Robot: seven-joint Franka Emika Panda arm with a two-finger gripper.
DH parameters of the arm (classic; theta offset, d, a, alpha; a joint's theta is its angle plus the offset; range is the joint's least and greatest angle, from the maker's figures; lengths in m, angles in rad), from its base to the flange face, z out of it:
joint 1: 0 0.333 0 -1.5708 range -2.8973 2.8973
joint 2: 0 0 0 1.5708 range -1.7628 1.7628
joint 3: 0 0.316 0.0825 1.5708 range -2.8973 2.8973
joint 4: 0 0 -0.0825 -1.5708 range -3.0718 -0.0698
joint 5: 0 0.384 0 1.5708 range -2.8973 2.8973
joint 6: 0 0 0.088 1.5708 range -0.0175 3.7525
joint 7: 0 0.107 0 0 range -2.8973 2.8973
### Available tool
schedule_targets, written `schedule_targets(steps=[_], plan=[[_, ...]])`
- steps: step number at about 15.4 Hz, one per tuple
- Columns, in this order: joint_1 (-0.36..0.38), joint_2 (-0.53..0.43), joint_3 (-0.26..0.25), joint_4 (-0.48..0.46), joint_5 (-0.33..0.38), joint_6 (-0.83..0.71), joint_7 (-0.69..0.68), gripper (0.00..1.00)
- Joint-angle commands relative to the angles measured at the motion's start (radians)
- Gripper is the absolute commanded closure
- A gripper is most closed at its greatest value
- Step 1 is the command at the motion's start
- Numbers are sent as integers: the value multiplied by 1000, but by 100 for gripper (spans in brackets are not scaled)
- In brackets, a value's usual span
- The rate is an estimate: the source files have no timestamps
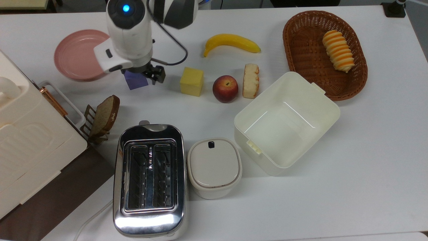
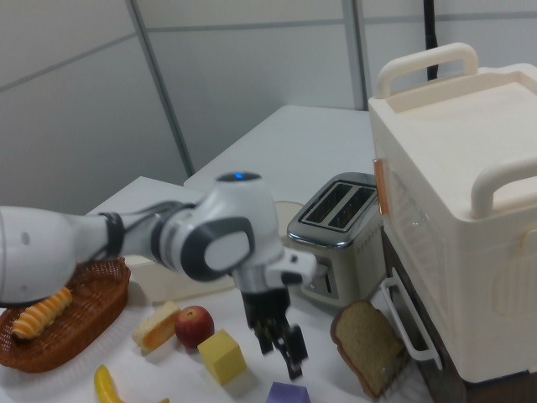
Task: Put the purple cube on the table
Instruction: 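Open the gripper, release the cube, and lift the gripper away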
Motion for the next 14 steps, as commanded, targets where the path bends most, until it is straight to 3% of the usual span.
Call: schedule_targets(steps=[1, 4, 6, 10, 14], plan=[[-49, -154, 137, 35, -6, -152, -1, 0], [-218, -235, 350, 111, 8, -274, 6, 0], [-281, -293, 431, 111, 50, -285, 9, 0], [-347, -301, 504, 134, 66, -283, 11, 0], [-356, -263, 507, 148, 74, -268, 2, 0]])
